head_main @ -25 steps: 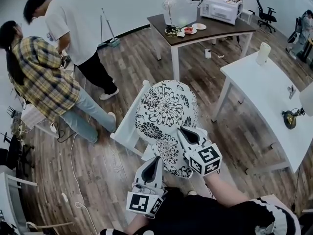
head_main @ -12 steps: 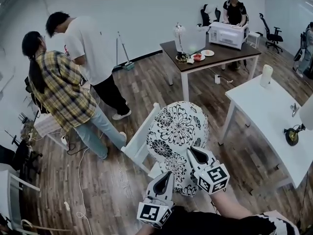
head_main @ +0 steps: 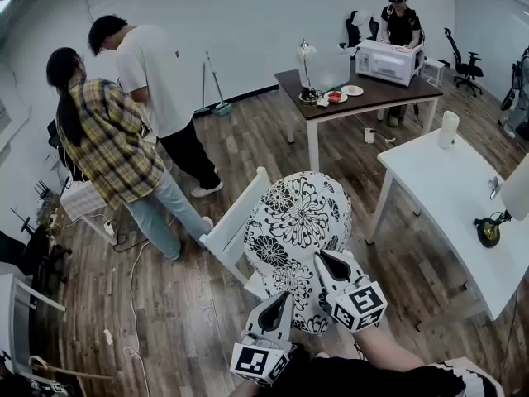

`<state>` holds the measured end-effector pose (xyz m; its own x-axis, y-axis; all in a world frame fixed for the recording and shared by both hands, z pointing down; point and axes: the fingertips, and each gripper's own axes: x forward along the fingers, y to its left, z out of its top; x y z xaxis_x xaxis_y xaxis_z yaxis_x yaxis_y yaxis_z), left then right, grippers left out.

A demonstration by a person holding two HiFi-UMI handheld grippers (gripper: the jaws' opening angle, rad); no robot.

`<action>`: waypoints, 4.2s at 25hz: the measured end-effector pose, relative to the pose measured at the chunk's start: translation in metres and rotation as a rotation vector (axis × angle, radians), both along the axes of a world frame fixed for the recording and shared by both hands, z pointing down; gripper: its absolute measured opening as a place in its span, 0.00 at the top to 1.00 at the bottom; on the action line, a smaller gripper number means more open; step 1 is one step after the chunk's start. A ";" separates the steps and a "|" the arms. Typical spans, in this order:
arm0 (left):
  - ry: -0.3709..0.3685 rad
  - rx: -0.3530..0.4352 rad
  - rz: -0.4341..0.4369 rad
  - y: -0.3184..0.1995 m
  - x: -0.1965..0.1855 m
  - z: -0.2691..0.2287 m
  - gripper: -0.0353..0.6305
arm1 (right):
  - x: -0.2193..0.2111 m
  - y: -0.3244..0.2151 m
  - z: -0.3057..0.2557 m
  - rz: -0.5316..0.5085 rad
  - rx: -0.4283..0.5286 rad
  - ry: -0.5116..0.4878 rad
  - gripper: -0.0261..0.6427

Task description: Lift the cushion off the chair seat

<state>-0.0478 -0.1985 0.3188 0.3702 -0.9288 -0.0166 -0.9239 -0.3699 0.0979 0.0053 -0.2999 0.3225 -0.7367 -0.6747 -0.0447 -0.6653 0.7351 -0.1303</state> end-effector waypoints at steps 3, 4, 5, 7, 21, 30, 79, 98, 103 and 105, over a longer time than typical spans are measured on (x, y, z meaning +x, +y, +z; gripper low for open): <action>0.001 -0.018 -0.007 0.011 0.005 0.005 0.94 | 0.002 0.009 0.003 -0.011 -0.006 0.002 0.91; 0.003 -0.025 -0.009 0.014 0.006 0.007 0.94 | 0.003 0.012 0.003 -0.014 -0.009 0.002 0.91; 0.005 -0.031 -0.012 0.018 0.008 0.009 0.94 | 0.004 0.015 0.004 -0.017 -0.011 0.002 0.91; 0.007 -0.035 -0.015 0.024 0.011 0.014 0.94 | 0.008 0.021 0.008 -0.019 -0.012 -0.001 0.91; 0.008 -0.039 0.049 0.079 0.008 0.017 0.94 | 0.011 0.075 0.001 0.049 0.005 -0.007 0.91; 0.006 -0.060 0.040 0.150 -0.027 0.022 0.94 | -0.017 0.146 0.012 0.058 -0.025 -0.018 0.91; -0.003 -0.032 0.080 0.381 0.084 0.014 0.94 | 0.080 0.402 0.008 0.026 -0.014 -0.044 0.91; 0.024 -0.056 0.025 0.467 0.123 0.019 0.94 | 0.114 0.489 0.005 -0.040 -0.029 -0.045 0.91; 0.020 -0.059 0.040 0.468 0.123 0.018 0.94 | 0.115 0.491 0.004 -0.030 -0.032 -0.046 0.91; 0.020 -0.064 0.043 0.470 0.124 0.019 0.94 | 0.118 0.493 0.003 -0.022 -0.030 -0.046 0.91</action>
